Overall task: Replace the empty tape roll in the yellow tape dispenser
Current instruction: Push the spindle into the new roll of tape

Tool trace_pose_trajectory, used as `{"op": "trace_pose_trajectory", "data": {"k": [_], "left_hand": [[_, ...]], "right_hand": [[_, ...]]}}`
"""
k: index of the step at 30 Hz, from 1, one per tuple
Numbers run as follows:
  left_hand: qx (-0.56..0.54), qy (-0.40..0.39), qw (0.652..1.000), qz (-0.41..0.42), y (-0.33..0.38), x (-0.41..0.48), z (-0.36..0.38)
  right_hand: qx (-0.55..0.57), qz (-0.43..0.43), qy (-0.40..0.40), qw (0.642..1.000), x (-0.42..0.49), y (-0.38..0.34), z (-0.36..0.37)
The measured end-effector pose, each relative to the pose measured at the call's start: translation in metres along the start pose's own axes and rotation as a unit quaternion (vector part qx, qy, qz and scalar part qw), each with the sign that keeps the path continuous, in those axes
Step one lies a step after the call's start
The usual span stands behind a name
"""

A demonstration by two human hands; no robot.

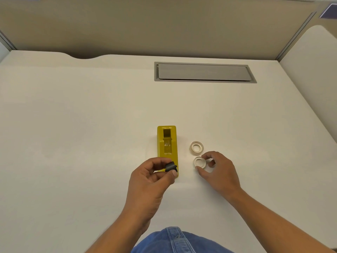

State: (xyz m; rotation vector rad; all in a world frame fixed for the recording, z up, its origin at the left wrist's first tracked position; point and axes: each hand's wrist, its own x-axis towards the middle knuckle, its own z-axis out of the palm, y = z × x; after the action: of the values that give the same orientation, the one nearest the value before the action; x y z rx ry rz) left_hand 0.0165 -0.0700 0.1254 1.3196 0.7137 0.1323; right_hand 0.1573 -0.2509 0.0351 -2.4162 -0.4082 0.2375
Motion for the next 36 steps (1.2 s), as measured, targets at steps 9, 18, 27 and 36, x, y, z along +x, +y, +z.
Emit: {"op": "trace_pose_trajectory", "data": {"k": [9,18,27,36], "left_hand": [[-0.003,0.003,1.000,0.002,-0.003,-0.005,-0.002],[0.007,0.001,1.000,-0.010,0.000,-0.010,-0.001],[0.004,0.009,1.000,-0.013,0.003,-0.012,-0.005],[-0.003,0.009,1.000,-0.002,0.007,-0.017,-0.009]], "right_hand": [[0.024,-0.022,0.034,0.999,0.004,-0.007,-0.008],[-0.067,-0.021,-0.100,0.992,0.045,-0.026,-0.019],[-0.145,-0.004,-0.135,0.980,0.067,-0.038,-0.009],[-0.102,-0.030,-0.066,0.992,0.065,-0.048,-0.012]]}}
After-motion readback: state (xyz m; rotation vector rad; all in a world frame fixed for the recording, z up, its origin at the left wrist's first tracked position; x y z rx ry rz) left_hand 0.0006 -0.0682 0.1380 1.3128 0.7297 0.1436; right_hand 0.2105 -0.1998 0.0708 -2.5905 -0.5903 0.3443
